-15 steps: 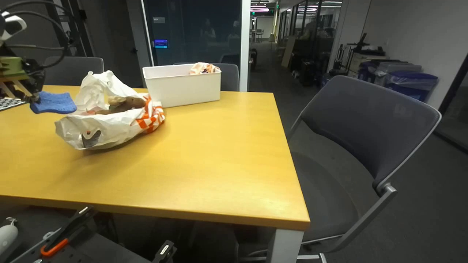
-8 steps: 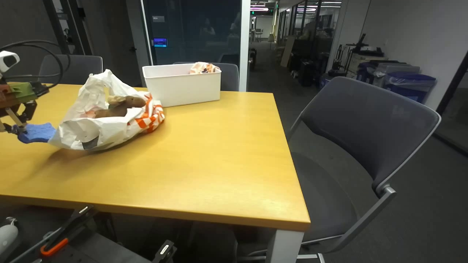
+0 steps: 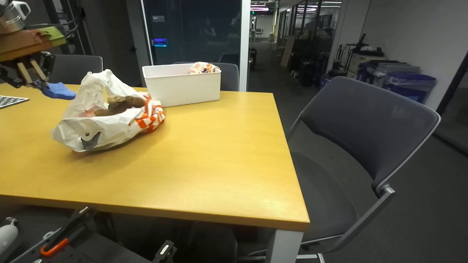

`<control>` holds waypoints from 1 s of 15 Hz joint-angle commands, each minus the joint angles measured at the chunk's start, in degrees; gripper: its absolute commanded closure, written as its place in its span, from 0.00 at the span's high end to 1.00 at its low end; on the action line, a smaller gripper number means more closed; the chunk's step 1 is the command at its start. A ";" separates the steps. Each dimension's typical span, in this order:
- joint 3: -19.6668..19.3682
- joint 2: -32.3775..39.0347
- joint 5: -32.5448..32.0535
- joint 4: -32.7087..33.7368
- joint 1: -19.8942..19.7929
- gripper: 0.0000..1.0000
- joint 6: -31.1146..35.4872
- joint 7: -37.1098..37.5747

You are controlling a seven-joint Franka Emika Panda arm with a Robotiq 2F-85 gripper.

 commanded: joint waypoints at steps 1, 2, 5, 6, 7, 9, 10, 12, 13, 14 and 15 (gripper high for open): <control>4.63 2.40 4.61 2.84 -6.60 0.06 -0.68 -6.77; 5.76 3.29 5.86 3.08 -8.14 0.06 -0.53 -8.09; 9.49 5.97 9.15 3.80 -12.52 0.07 -0.77 -11.39; 10.78 6.68 10.57 3.97 -13.91 0.16 -0.68 -12.58; 12.07 7.21 11.33 4.26 -15.54 0.36 -0.69 -13.25; 14.56 7.82 12.43 4.72 -18.87 0.49 -1.18 -14.45; 15.70 7.86 12.70 4.84 -20.46 0.56 -1.19 -14.70; 17.60 6.47 11.42 4.51 -23.70 0.72 -1.51 -13.52; 18.33 4.89 10.14 4.04 -25.27 0.79 -1.84 -11.65; 18.87 3.71 8.64 3.77 -26.87 0.87 -2.32 -9.05; 19.35 1.70 7.91 3.62 -28.45 0.94 -5.08 -5.30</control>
